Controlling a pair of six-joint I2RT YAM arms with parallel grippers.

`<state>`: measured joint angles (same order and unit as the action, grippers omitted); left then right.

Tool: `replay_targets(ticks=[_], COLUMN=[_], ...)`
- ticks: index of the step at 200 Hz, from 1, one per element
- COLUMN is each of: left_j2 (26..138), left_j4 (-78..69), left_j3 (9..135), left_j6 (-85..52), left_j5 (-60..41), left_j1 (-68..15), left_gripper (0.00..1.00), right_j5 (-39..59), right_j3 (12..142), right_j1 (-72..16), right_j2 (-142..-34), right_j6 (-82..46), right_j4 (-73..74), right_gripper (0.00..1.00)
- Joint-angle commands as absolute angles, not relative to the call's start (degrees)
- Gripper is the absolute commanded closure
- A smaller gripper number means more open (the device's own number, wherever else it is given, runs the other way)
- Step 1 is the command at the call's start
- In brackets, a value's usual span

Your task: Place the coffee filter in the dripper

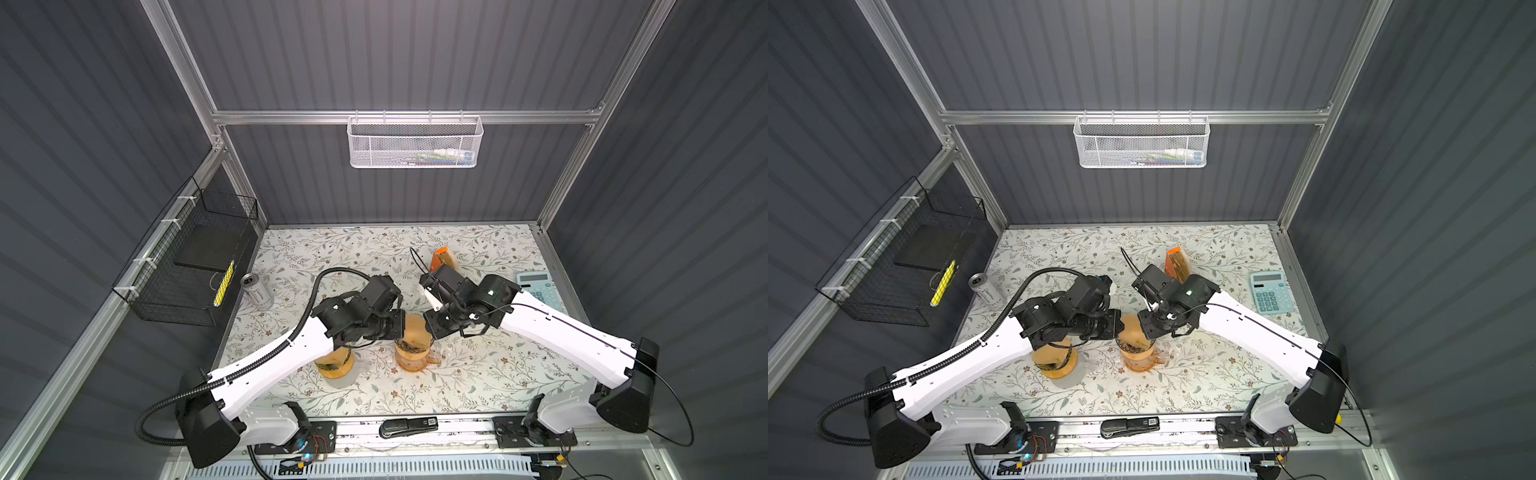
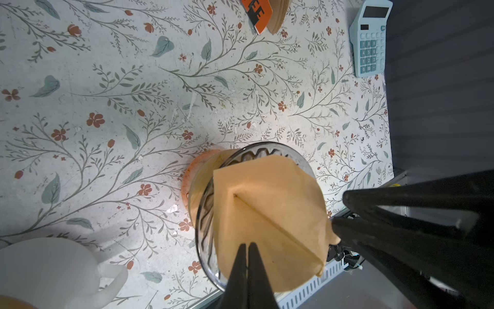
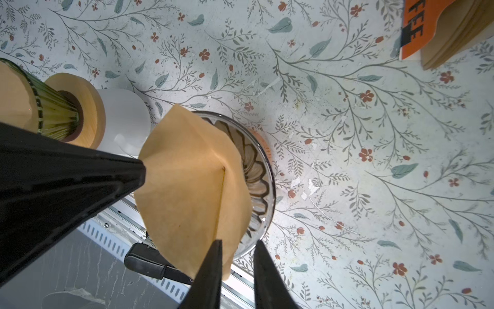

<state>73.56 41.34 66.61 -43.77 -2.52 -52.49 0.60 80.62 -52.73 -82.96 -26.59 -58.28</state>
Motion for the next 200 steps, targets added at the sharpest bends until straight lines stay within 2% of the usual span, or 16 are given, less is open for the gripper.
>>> replay_targets(ticks=[1, 27, 52, 200], left_j2=[74.1, 74.5, 75.0, 75.1], left_j4=[42.7, 42.1, 42.5, 41.0], left_j3=[68.0, 67.9, 67.4, 63.3], left_j6=[-43.1, -42.8, -42.6, -43.7], left_j5=[-2.6, -3.0, -2.9, -2.6], left_j1=[-52.7, -52.8, -52.8, -52.8], left_gripper=[0.93, 0.93, 0.94, 0.95], right_j5=[-0.5, 0.4, 0.3, -0.7], right_j3=[81.5, 81.7, 81.4, 77.0], right_j1=[-53.1, -53.2, -53.2, -53.2], right_j2=[-82.8, -83.4, -84.1, -86.7], right_j6=[-26.7, -26.6, -26.3, -26.0], right_j4=[-58.3, -57.6, -57.4, -55.6], right_gripper=[0.77, 0.85, 0.88, 0.9])
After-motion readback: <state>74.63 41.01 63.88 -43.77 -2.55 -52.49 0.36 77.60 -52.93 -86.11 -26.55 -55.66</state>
